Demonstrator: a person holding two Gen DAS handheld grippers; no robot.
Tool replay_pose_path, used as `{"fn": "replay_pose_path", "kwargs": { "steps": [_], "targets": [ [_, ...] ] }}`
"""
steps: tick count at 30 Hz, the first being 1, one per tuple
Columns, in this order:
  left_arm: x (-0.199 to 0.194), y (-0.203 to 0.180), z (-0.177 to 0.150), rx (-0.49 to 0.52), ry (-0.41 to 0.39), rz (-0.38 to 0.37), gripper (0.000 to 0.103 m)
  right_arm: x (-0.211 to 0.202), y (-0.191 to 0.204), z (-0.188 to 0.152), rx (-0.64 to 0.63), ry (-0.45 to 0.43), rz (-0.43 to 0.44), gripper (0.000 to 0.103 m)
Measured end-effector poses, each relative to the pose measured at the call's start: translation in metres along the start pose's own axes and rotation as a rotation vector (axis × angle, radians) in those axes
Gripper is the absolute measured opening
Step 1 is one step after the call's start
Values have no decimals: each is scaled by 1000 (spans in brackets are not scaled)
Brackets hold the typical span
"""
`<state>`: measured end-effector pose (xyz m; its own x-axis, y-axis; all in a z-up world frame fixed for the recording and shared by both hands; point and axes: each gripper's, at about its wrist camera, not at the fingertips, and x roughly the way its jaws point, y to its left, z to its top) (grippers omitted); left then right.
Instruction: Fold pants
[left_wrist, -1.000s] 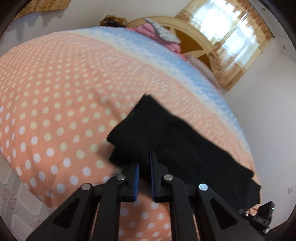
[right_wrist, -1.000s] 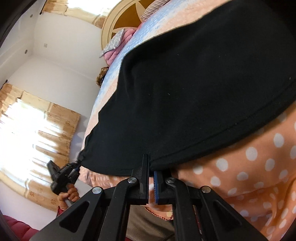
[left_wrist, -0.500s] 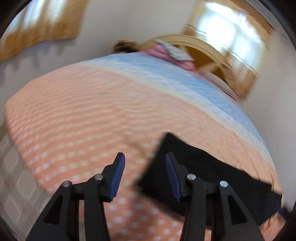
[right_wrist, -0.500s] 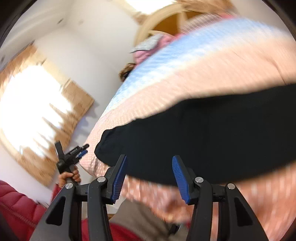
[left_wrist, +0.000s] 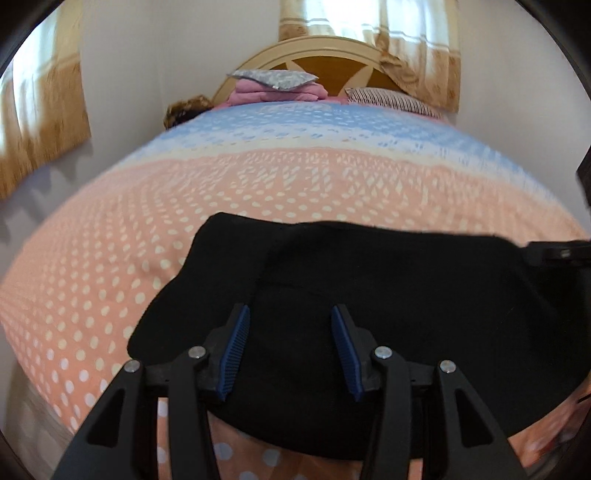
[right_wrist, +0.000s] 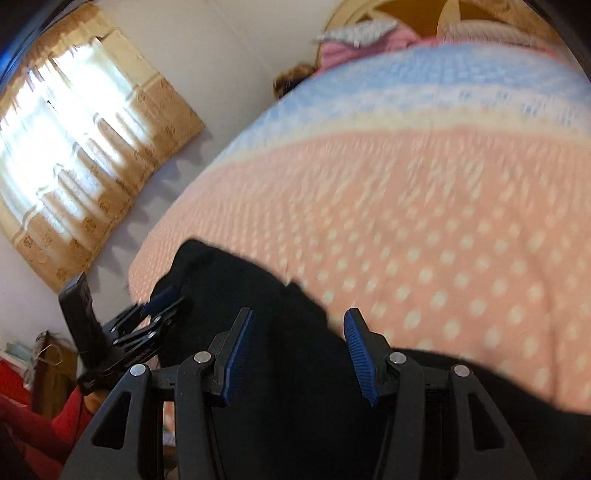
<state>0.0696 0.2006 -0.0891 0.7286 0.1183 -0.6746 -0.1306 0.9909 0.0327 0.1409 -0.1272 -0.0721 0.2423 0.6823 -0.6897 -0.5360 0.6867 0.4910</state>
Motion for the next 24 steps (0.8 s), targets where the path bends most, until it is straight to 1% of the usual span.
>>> {"fn": "replay_pose_path", "kwargs": {
  "steps": [3, 6, 7, 9, 12, 14, 16, 17, 20, 22, 24],
  "targets": [
    [0, -8, 0, 27, -13, 33, 53, -7, 15, -14, -37, 13, 23, 52],
    [1, -4, 2, 3, -12, 27, 54, -3, 23, -26, -45, 52, 43, 52],
    [1, -3, 3, -1, -11, 23, 54, 2, 24, -28, -51, 78, 41, 52],
    [3, -4, 2, 2, -12, 21, 54, 7, 25, -32, -66, 92, 37, 52],
    [4, -4, 2, 1, -14, 20, 54, 15, 23, -24, -50, 97, 48, 52],
    [3, -4, 1, -2, -15, 18, 54, 23, 20, -15, -22, 75, 43, 52],
    [3, -3, 0, -2, -14, 14, 54, 32, 21, -12, 2, 96, 55, 53],
    [3, -3, 0, -4, -13, 9, 54, 36, 25, -14, 1, 122, 72, 54],
    [4, -4, -2, -10, -17, 5, 55, 36, 34, -18, -31, 149, 100, 54],
    [3, -5, -3, -10, -21, 6, 56, 37, 33, -13, -7, 143, 116, 54],
    [3, -6, -4, -8, -25, 9, 56, 46, 25, -6, 47, 127, 165, 54]
  ]
}}
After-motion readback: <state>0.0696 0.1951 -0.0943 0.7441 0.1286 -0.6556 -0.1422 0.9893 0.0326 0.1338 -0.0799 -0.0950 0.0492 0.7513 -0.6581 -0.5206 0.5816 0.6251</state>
